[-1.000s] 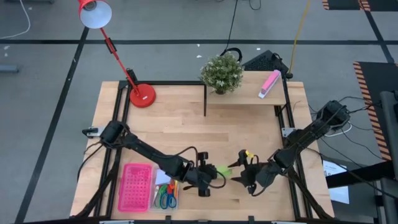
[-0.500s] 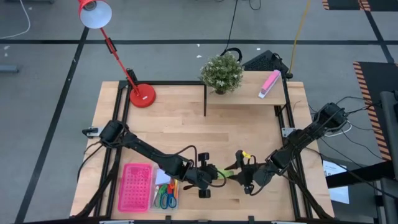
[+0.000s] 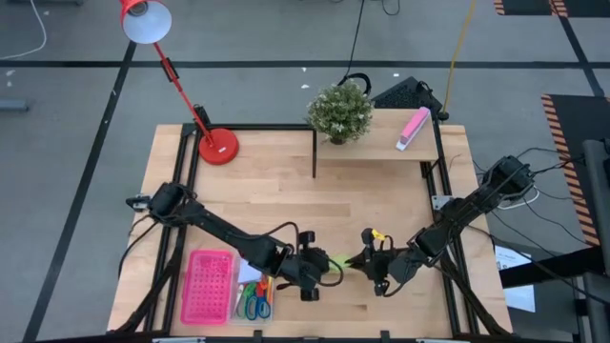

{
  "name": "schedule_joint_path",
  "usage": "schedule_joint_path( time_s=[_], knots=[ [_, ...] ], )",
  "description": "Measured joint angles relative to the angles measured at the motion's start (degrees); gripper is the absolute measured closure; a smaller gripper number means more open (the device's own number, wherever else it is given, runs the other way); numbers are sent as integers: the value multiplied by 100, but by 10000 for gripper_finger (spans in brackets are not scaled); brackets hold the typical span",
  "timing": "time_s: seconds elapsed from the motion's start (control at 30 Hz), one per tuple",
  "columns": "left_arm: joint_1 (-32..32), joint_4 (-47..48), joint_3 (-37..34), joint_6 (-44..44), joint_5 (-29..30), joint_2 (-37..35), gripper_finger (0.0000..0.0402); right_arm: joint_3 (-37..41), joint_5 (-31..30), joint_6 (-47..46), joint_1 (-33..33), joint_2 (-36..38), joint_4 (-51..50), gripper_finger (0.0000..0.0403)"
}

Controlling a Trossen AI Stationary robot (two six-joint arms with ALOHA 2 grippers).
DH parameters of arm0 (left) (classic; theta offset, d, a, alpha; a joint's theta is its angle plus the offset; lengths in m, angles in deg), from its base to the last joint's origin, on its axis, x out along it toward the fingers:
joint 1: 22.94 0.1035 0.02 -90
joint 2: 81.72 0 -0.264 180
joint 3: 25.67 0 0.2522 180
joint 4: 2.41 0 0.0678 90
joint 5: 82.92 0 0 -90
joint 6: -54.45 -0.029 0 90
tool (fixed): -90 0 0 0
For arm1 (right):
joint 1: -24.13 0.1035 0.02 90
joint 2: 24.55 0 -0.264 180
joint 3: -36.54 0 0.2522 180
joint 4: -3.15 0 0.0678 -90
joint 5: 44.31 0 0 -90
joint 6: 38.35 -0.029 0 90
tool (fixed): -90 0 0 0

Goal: Pack school essentials
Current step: Put the light green sticky notepad into the pink supply box

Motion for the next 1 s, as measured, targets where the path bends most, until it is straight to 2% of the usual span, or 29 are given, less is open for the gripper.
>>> schedule_joint_path(
  time_s=[0.1,0.2,0.3,0.4,0.67,0.83,1.0],
  knots=[
    [-127,-77,3,12,544,-225,212,0,-17,-153,-108,67,-107,389],
    [-280,-315,9,-182,1115,-276,169,2,-21,-258,-204,125,-94,396],
    [-384,-516,7,-258,1634,-239,147,-2,-20,-394,-273,149,-40,392],
    [-411,-491,10,-182,1865,-99,147,-1,-9,-495,-304,169,101,385],
    [-404,-859,4,-171,1900,211,209,0,22,-611,-304,215,152,390],
    [-386,-1016,4,-403,2128,216,272,-2,68,-639,-331,215,278,386],
    [-409,-1206,4,-796,2125,214,341,0,505,-645,-482,215,333,386]
  ],
)
